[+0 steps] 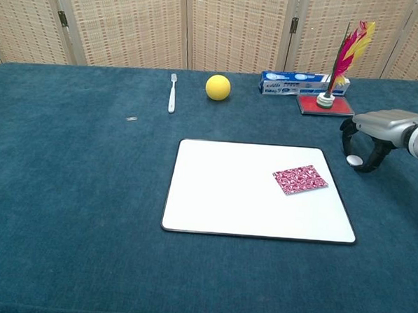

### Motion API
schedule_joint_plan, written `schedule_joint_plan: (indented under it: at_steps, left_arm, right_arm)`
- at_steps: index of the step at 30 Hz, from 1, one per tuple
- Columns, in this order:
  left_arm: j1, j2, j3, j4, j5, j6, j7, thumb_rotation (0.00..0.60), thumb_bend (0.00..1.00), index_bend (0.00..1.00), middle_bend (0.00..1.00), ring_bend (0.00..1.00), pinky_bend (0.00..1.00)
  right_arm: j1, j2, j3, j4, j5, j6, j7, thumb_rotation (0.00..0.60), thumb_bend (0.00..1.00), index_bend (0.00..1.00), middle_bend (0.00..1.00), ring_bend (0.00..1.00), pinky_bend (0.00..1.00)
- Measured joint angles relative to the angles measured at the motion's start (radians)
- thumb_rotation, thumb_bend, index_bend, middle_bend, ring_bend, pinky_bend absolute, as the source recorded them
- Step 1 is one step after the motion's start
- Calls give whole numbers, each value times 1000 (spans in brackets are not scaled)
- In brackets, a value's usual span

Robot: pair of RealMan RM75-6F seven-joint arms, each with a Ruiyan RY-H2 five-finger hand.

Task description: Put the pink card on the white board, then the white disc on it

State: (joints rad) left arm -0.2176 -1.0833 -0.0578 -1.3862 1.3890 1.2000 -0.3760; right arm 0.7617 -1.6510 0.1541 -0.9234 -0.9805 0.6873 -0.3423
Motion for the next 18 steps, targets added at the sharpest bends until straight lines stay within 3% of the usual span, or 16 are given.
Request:
schedule_joint_plan:
  at_steps: [8, 18]
  left_arm:
    - [2, -3, 2, 0, 16, 15, -4, 600, 262, 111, 0, 0, 222]
    - [-2, -1, 4, -4, 26, 15, -14, 600, 262, 111, 0, 0, 222]
  right_arm:
    - [-16, 27, 4, -63, -14, 51, -2, 600, 207, 585, 165, 0, 0]
    - [-37, 125, 12, -328, -43, 142, -37, 600, 201, 585, 167, 0, 0]
